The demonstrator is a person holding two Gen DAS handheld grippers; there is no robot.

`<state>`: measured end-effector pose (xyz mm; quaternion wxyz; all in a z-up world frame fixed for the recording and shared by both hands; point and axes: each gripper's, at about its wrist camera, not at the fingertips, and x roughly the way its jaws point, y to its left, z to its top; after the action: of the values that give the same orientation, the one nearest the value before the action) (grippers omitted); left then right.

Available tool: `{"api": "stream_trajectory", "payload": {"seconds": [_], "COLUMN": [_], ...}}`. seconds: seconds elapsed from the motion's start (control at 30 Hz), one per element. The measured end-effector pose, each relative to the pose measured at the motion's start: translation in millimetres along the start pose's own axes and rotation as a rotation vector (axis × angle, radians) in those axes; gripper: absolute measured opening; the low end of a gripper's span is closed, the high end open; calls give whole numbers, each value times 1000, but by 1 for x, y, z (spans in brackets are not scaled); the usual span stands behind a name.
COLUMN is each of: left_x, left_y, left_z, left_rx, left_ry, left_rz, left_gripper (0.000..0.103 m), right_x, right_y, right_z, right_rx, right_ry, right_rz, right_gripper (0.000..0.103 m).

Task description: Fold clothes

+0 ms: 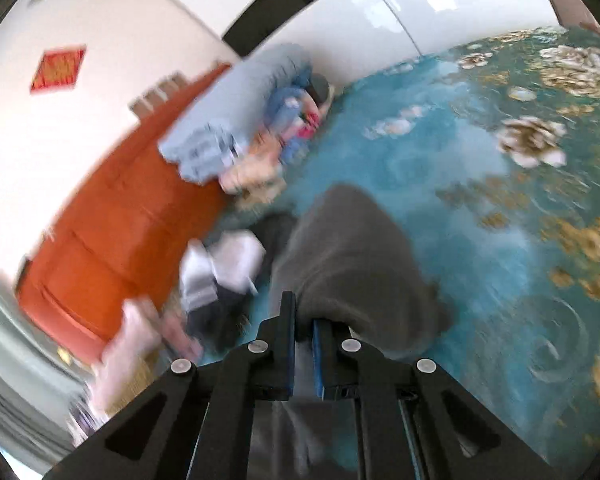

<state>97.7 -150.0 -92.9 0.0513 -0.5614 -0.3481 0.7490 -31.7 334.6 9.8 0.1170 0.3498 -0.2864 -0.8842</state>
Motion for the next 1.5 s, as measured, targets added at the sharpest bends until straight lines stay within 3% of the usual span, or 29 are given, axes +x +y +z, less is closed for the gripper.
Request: {"api": "stream_trajectory", "payload": {"seconds": [0.1,0.17,0.3,0.4,0.5,0.67,0.8,0.93,1.07,1.13,1.27,1.5], "left_x": [-4,-7,-12,-16,-21,-31,-35,-32,-29,-30,-29,-36], "left_y": [-3,-5,-8,-11,-13,-8,-2,-1,-1,-2,2,4], "left_z": [-1,-2,-3,-3,-2,0,-2,-3,-2,-2,-1,-2], "left_rx": [5,9,13,12,11,-10,-25,-26,-30,-30,-49,-58], "left_ry": [-5,-9,-19,-31,-44,-67,-63,-52,-48,-53,-56,-65], "left_rz": [15,24,34,32,30,36,47,53,46,42,34,45], "left_gripper": [45,45,45,45,45,45,45,45,45,45,45,45], "right_x": [10,13,12,17,37,91,129,140,112,91,68,127], "right_y": [-24,-42,-50,-20,37,124,138,115,90,77,42,-40], "right_z": [-40,-59,-57,-38,-33,-85,-148,-184,-170,-154,-123,-103], "right_rx": [52,155,249,168,16,-206,-254,-186,-109,-83,-17,501], "right_ry": [104,93,46,3,25,213,391,479,464,416,312,293], "right_rz": [-75,-66,-60,-36,25,179,176,137,171,189,174,203], "right_gripper": [7,7,7,7,7,7,7,10,16,35,54,64]}}
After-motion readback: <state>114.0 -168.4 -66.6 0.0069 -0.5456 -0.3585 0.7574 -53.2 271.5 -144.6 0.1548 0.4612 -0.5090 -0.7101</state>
